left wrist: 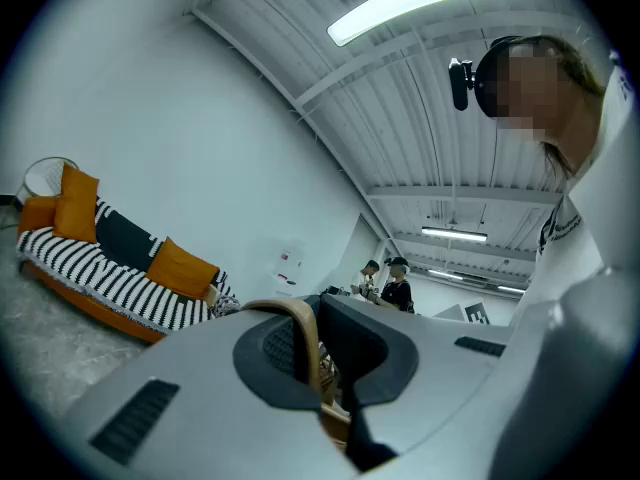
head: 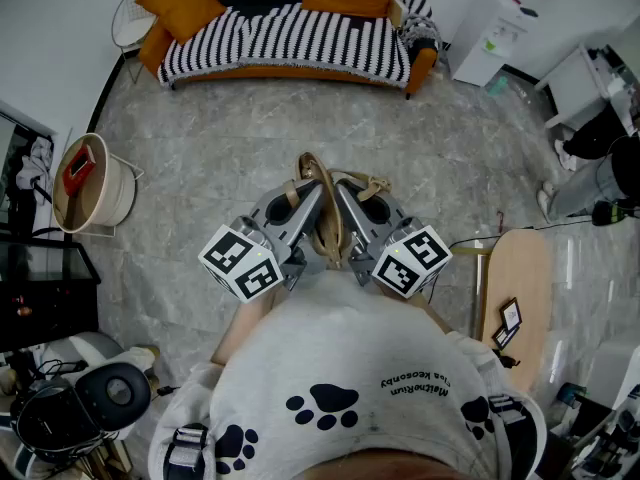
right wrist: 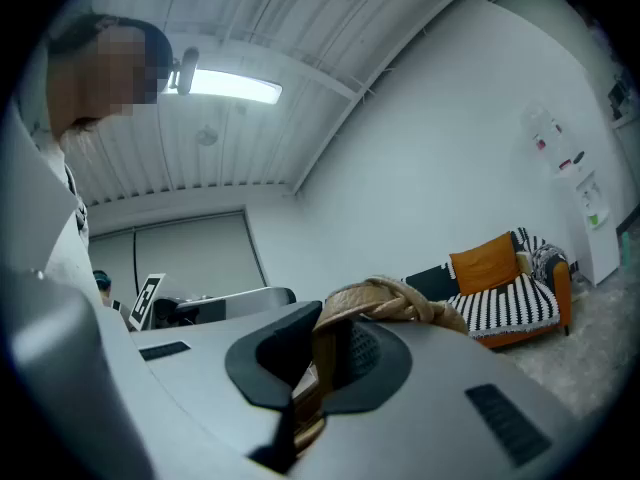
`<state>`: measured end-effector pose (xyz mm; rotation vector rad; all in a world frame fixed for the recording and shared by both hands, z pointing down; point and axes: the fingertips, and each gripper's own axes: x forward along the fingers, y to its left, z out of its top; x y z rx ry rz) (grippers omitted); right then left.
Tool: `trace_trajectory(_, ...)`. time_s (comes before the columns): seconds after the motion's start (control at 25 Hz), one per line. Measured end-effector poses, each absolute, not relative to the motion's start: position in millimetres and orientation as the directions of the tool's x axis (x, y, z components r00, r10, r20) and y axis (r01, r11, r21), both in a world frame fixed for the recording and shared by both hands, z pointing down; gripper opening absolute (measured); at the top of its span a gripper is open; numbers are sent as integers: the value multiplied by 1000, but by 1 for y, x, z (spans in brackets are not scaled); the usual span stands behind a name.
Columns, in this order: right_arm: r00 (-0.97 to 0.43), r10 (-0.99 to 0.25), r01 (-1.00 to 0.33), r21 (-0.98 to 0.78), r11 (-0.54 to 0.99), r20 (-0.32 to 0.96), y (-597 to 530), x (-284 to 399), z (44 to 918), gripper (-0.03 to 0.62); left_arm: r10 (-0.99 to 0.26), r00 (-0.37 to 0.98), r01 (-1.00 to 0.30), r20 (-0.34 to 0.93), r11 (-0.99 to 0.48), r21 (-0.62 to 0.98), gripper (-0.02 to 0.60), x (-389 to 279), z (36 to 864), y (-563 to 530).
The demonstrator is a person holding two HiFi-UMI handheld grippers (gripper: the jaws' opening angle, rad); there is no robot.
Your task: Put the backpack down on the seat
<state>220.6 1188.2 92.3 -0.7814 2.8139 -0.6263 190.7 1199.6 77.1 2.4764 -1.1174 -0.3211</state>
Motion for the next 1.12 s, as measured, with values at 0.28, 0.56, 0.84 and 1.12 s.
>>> trace_trajectory(0.28, -832, -554, -488, -431, 759, -33, 1141, 172, 91, 35, -730, 683, -647, -31, -624, 439, 20, 145, 78, 1154)
trace_trajectory(0.56, -799, -600, -548, -384, 743, -21, 1092, 128, 93, 35, -697, 716, -630, -37, -669, 394, 20, 105, 76, 1105)
trace_trajectory(0.84, -764, -645, -611, -314, 726, -6, 1052, 111, 81, 35, -676, 735, -618, -46, -697, 363, 20, 86, 67, 1062)
trace_trajectory(1.12, -746, -665, -628, -285, 724, -44, 1012, 105, 73, 37, -695, 717, -655, -50, -696, 294, 20, 80, 60, 1024)
